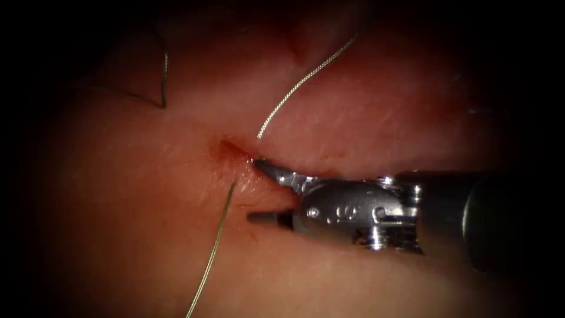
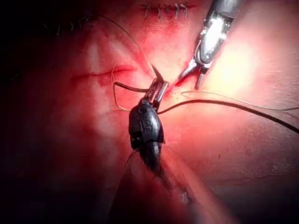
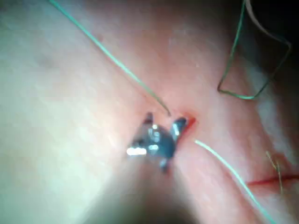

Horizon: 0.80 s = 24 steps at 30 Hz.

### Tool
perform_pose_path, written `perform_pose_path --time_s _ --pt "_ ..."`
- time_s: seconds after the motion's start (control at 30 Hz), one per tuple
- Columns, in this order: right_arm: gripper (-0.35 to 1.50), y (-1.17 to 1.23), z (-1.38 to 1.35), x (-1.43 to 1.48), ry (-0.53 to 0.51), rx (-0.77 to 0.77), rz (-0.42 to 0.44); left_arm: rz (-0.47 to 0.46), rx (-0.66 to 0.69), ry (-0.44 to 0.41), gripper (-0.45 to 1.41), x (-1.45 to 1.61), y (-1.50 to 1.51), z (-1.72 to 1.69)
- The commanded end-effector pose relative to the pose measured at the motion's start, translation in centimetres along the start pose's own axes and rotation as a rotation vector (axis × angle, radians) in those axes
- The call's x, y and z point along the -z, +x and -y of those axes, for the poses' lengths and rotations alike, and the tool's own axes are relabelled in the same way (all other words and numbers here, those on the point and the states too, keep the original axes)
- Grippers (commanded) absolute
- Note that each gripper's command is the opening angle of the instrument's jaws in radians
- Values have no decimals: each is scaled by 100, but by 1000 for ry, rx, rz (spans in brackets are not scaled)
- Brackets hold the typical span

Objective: Wound Closure

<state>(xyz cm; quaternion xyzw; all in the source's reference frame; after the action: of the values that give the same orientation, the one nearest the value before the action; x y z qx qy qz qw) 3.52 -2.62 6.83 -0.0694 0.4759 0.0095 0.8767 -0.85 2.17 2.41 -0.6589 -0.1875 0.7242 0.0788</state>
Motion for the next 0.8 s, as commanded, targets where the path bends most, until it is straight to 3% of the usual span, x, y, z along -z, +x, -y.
perform_pose_path --time_s 0.03,0.17,0.23,0.27,0.3,0.33,0.37,0.6,0.8 --pt "130 4 4 -24 8 2 -12 -1 -2 0 -45 -5 -6 4" --pt "130 9 7 -42 13 3 -17 -1 -2 0 -45 -5 -6 4" --pt "118 9 10 -48 11 6 -16 -1 -2 -1 -45 -4 -6 4" --pt "98 8 11 -48 13 8 -18 -1 -2 -1 -45 -4 -6 4" --pt "49 6 14 -48 21 -30 -21 -1 -2 -1 -45 -4 -6 4" --pt "-20 3 16 -46 39 -44 -21 -1 -2 -1 -45 -4 -6 4" --pt "-35 1 16 -45 63 -43 -22 -1 -2 -1 -45 -4 -6 4" --pt "-35 0 18 -23 121 -84 2 -1 -2 -1 -45 -4 -6 4" --pt "-35 22 48 30 173 -57 19 -1 -2 -1 -45 -4 -6 4"
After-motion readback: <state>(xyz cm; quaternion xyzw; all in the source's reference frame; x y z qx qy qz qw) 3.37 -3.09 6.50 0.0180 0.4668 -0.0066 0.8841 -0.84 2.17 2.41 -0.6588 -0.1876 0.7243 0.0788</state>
